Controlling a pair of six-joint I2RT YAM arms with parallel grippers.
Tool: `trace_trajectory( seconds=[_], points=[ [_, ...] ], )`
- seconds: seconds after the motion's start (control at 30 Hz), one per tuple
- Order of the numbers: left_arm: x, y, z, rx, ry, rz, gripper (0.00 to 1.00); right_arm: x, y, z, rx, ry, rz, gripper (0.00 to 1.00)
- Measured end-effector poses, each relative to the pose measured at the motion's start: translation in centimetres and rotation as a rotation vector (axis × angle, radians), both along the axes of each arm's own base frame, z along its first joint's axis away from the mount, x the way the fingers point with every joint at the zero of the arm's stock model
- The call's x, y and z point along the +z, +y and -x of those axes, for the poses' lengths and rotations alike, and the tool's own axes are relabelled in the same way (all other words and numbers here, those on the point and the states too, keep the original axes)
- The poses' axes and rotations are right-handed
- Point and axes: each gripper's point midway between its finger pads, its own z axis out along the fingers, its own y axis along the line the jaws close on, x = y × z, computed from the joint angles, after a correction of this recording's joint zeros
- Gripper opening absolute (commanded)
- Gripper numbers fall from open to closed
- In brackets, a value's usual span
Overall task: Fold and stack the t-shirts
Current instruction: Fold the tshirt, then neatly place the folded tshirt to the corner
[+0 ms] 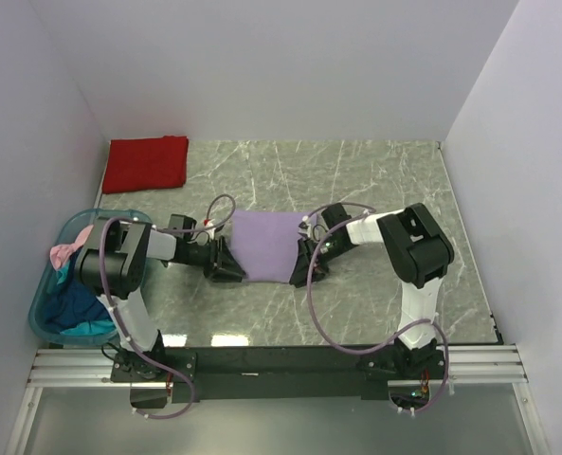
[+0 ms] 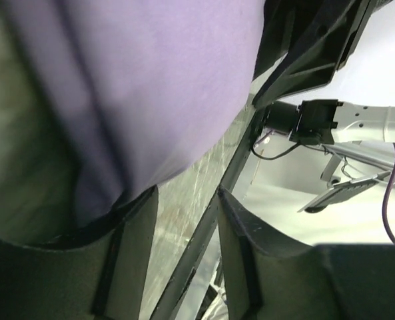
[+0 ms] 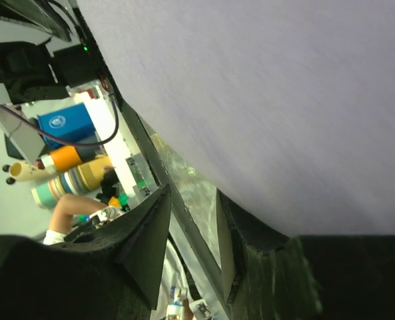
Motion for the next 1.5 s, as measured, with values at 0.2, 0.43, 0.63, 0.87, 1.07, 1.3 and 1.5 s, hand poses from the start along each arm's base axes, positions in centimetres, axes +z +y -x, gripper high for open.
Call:
trace_trajectory(
  seconds=[0.2, 0.43, 0.63, 0.87, 1.07, 1.3, 1.5],
  points=[
    [1.4, 1.8, -0.9, 0.024, -0.081, -0.036, 0.56, 0.5, -2.5, -1.3, -0.043, -0.012, 0.025, 0.44],
    [9.6, 5.2, -4.5, 0.136, -0.403, -0.079, 0.87, 6.8, -1.8, -5.7, -0.044, -0.350, 0.097, 0.63],
    [17.3, 10.5, -8.6, 0.321, -0.625, -0.192, 1.00, 12.9, 4.2, -6.7, 0.068, -0.758, 0.155, 0.62],
    [19.6, 16.2, -10.6, 0.502, -0.634, -0.356, 0.99, 11.8, 11.1, -4.7, 0.221, -0.980, 0.300, 0.53],
    [16.9, 17.1, -9.5, 0.539, -0.541, -0.431, 0.99, 7.7, 14.1, -2.7, 0.371, -1.044, 0.411, 0.47],
    [15.0, 17.6, -8.7, 0.554, -0.470, -0.476, 0.99, 3.9, 16.1, -0.8, 0.488, -1.038, 0.472, 0.43],
    [14.3, 18.0, -8.8, 0.567, -0.444, -0.499, 0.99, 2.9, 16.8, -0.9, 0.501, -1.035, 0.492, 0.42]
  ],
)
